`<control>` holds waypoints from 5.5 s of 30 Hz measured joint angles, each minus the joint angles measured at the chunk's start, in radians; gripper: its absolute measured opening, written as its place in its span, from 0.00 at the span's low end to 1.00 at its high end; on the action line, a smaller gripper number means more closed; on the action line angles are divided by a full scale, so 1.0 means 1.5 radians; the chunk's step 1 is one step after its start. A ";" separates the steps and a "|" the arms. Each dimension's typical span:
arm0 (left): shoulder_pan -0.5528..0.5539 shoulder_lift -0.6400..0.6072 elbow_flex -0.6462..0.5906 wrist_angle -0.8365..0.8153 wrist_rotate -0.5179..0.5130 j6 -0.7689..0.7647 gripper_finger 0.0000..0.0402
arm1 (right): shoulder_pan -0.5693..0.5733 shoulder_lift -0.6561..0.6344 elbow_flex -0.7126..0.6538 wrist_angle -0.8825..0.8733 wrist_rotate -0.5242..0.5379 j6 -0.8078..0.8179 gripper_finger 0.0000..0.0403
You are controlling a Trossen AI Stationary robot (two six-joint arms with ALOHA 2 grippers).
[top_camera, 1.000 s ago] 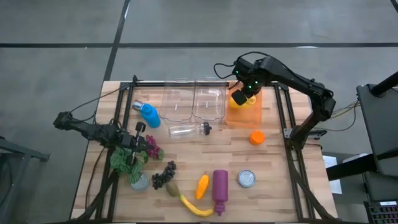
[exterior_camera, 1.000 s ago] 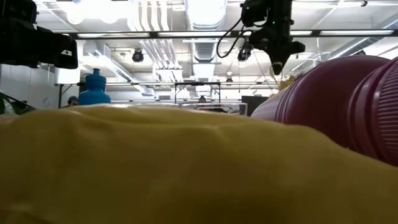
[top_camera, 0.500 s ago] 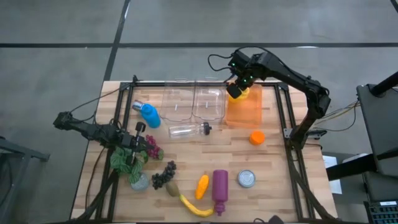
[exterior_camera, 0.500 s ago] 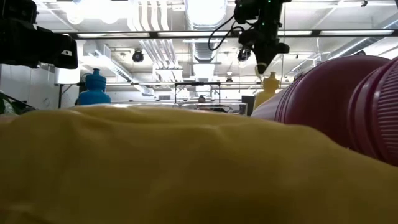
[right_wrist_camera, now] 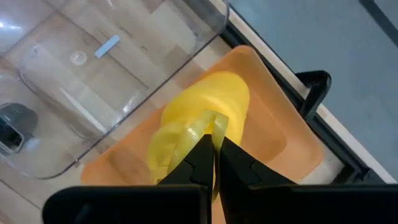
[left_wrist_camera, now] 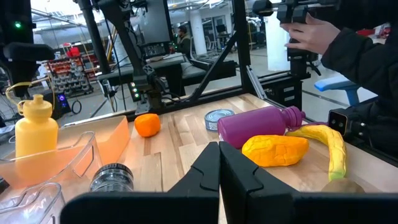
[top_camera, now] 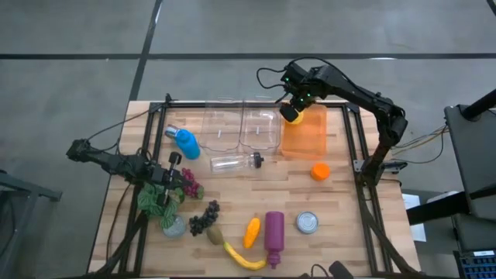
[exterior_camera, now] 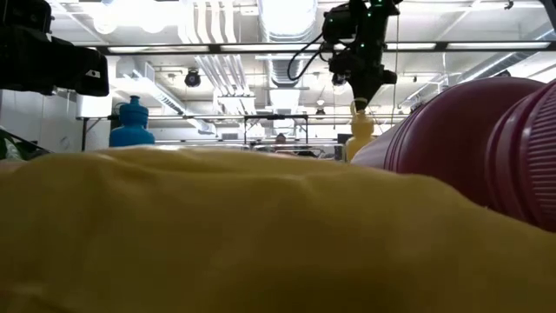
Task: Pick & Place Food Item
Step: Put the yellow water bottle into the orange bin, then put the purple water bottle into the orange bin
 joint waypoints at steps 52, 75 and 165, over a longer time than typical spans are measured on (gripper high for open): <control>0.000 0.000 0.000 0.000 0.000 0.000 0.00 | -0.080 0.045 0.000 0.028 -0.105 -0.054 0.02; 0.000 0.000 0.000 0.000 0.000 0.000 0.00 | -0.071 0.044 0.000 0.028 -0.106 -0.055 0.02; 0.000 0.000 0.000 0.000 0.000 0.000 0.00 | 0.418 -0.349 -0.288 0.195 -0.001 0.068 0.47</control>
